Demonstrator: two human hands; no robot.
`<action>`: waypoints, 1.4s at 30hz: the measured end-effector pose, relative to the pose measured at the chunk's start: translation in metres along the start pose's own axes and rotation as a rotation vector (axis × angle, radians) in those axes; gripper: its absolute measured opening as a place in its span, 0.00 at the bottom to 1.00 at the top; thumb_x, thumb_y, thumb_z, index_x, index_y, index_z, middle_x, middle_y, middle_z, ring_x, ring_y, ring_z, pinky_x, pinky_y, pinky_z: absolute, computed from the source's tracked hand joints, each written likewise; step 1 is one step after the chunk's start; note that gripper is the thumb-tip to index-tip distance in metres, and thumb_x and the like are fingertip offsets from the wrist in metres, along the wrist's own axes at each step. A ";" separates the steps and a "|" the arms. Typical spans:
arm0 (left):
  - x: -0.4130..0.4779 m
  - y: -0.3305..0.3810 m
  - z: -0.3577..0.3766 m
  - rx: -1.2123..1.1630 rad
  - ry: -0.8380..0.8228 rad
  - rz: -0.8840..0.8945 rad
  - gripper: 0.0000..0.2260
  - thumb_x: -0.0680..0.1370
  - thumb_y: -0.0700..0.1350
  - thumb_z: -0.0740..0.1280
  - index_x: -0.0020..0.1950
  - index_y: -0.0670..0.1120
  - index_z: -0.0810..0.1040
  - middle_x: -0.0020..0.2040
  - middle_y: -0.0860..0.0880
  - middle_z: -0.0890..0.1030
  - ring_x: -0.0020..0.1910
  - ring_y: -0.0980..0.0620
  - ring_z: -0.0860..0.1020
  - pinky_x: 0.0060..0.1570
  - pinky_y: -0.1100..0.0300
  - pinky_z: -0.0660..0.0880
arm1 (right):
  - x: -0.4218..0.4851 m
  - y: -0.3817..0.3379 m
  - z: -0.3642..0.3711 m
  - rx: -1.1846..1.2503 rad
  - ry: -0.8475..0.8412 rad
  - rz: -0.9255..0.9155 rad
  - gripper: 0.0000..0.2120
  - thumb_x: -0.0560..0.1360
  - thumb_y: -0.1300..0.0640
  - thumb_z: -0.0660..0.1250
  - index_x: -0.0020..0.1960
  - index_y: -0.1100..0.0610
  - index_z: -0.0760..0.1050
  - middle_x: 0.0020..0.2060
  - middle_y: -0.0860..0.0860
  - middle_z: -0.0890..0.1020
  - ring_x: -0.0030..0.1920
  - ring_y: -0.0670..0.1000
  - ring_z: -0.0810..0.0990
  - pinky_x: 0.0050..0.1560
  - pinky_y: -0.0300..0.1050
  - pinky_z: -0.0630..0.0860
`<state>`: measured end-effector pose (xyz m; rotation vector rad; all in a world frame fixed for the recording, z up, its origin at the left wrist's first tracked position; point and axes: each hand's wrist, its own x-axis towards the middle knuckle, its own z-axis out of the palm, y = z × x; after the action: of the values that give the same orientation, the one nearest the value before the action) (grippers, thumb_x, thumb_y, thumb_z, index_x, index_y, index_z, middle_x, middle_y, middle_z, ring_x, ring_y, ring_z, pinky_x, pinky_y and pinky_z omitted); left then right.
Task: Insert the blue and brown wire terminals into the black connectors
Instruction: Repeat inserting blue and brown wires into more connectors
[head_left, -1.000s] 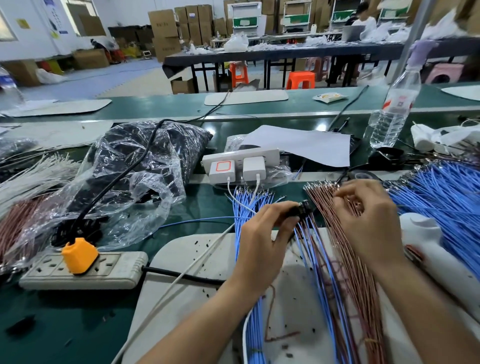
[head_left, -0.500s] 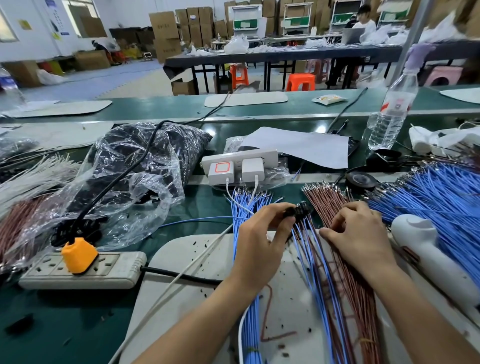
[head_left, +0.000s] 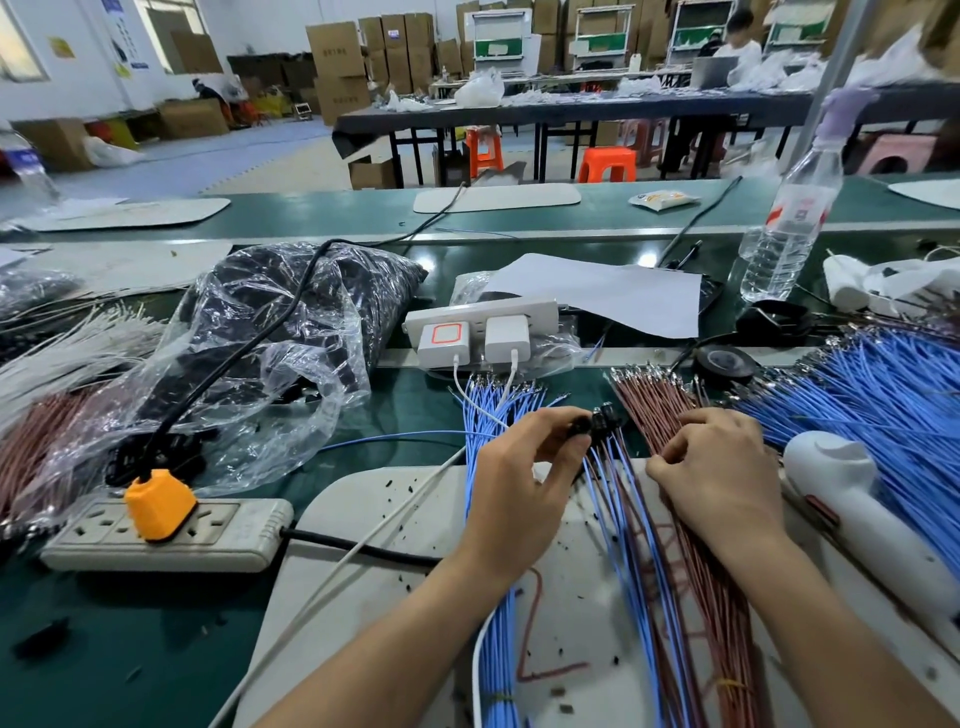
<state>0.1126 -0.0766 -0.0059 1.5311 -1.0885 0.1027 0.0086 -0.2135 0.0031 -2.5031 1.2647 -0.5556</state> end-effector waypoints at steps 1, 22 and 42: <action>0.000 0.000 0.000 0.000 -0.003 -0.002 0.07 0.77 0.39 0.68 0.54 0.43 0.81 0.45 0.52 0.83 0.43 0.59 0.80 0.46 0.69 0.75 | 0.001 0.001 0.000 0.026 0.020 0.000 0.13 0.69 0.55 0.73 0.29 0.48 0.72 0.57 0.50 0.78 0.63 0.54 0.67 0.62 0.51 0.65; 0.003 -0.001 -0.004 -0.329 0.037 -0.223 0.08 0.77 0.37 0.66 0.51 0.49 0.81 0.45 0.50 0.84 0.46 0.55 0.82 0.50 0.65 0.76 | -0.010 -0.018 -0.008 1.101 -0.629 -0.151 0.09 0.64 0.54 0.73 0.40 0.58 0.80 0.29 0.54 0.81 0.22 0.44 0.68 0.21 0.31 0.63; 0.006 -0.005 -0.002 -0.328 0.061 -0.298 0.14 0.78 0.31 0.64 0.51 0.49 0.77 0.47 0.48 0.83 0.50 0.54 0.81 0.56 0.60 0.76 | -0.001 -0.009 -0.020 1.633 -0.291 0.112 0.10 0.73 0.54 0.62 0.48 0.55 0.80 0.31 0.55 0.81 0.26 0.47 0.76 0.26 0.35 0.74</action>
<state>0.1198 -0.0786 -0.0051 1.3650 -0.7743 -0.2227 0.0054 -0.2097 0.0238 -1.0447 0.3886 -0.7067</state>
